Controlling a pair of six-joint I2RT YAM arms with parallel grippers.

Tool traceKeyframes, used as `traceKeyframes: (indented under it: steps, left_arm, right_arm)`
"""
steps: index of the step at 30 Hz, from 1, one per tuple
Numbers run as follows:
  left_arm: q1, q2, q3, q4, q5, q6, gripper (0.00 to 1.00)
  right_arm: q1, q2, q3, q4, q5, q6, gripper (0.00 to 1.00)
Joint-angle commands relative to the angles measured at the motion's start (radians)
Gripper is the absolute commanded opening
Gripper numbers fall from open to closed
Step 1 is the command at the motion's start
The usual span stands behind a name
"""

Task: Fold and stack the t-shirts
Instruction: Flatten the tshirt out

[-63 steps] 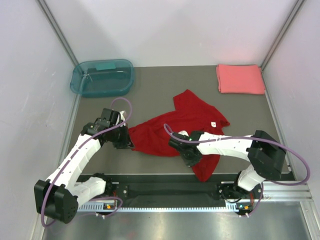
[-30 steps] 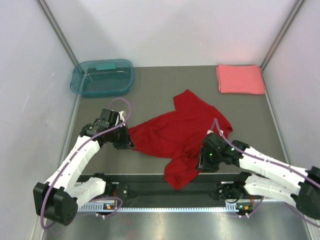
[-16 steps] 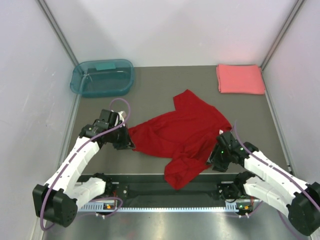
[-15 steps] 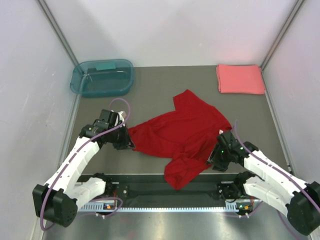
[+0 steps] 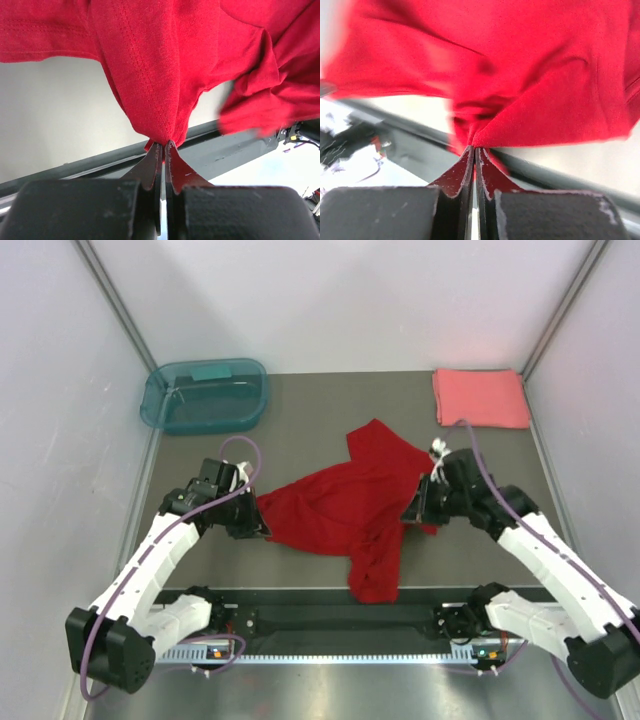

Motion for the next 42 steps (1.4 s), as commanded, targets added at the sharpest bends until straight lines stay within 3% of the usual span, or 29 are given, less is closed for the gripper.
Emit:
traceKeyframes:
  steps: [1, 6, 9, 12, 17, 21, 26, 30, 33, 37, 42]
  left_arm:
    - [0.004, -0.010, 0.030, 0.036, -0.008, 0.008, 0.00]
    - [0.007, -0.044, 0.075, 0.013, -0.047, 0.009, 0.00]
    - [0.010, -0.065, 0.087, 0.002, -0.087, 0.019, 0.00]
    - [0.012, -0.050, 0.095, 0.011, -0.085, 0.016, 0.00]
    - [0.014, -0.025, 0.136, 0.019, -0.079, 0.008, 0.00]
    - [0.015, -0.055, 0.164, -0.021, -0.131, 0.020, 0.00]
    - [0.017, -0.105, 0.156, -0.041, -0.208, 0.017, 0.00]
    - [0.018, -0.116, 0.178, -0.061, -0.243, 0.017, 0.00]
    - [0.018, -0.119, 0.173, -0.058, -0.255, 0.016, 0.00]
    - [0.018, -0.102, 0.165, -0.046, -0.228, 0.003, 0.00]
    - [0.020, -0.098, 0.173, -0.043, -0.231, -0.003, 0.00]
  right_arm:
    - [-0.011, -0.080, 0.189, -0.004, -0.124, -0.256, 0.00]
    - [-0.011, -0.178, 0.279, -0.019, -0.277, -0.298, 0.00]
    - [-0.012, -0.260, 0.211, -0.019, -0.167, -0.245, 0.00]
    - [-0.024, -0.243, 0.156, -0.010, 0.016, -0.159, 0.00]
    - [-0.047, -0.071, 0.336, 0.047, -0.047, -0.151, 0.00]
    - [-0.049, -0.088, 0.483, -0.007, -0.027, -0.232, 0.00]
    - [-0.052, -0.077, 0.405, -0.130, 0.041, -0.283, 0.00]
    - [-0.052, -0.140, 0.345, -0.096, -0.013, -0.248, 0.00]
    - [-0.052, -0.146, 0.319, -0.059, -0.143, -0.249, 0.00]
    - [-0.032, -0.134, 0.254, 0.118, -0.452, -0.135, 0.00]
    - [-0.024, -0.123, 0.158, 0.462, -0.643, 0.045, 0.00]
